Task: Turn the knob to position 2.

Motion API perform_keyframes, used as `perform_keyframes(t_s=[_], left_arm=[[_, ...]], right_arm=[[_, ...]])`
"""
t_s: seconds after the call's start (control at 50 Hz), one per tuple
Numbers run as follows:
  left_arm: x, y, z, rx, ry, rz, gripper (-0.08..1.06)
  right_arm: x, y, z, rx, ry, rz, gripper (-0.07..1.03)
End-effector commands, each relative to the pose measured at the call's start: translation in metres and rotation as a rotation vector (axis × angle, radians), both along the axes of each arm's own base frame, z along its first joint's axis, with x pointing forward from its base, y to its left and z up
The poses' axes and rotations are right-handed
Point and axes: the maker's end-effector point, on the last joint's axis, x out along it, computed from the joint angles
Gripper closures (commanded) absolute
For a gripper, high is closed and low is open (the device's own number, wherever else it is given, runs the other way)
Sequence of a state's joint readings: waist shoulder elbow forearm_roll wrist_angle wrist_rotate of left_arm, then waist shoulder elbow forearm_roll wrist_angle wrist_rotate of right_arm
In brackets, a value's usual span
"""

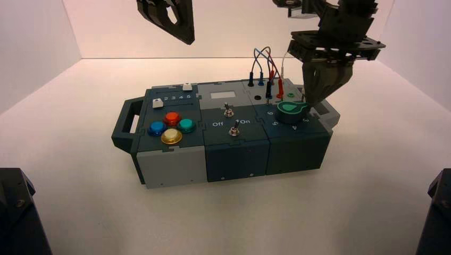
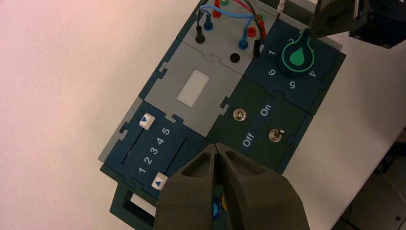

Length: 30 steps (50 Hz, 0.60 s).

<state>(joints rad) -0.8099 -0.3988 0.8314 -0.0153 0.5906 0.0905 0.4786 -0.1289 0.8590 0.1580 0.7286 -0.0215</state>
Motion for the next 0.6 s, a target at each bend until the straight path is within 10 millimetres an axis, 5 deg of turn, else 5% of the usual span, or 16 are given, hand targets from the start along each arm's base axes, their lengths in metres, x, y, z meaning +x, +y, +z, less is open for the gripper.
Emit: perform_keyframes(t_s=[0.02,0.6], left_arm=[[0.0045,-0.0058,0.0101,-0.021,-0.027,-0.009,1.01],[0.0052,-0.0059,0.0095,-0.021,-0.027,-0.008,1.01]], right_arm=[[0.0073,0.0031,0.0031,0.010,-0.017,-0.005,0.99],[0.0137,0.0064,0.0049,0.010,-0.023,0.001,0.99]])
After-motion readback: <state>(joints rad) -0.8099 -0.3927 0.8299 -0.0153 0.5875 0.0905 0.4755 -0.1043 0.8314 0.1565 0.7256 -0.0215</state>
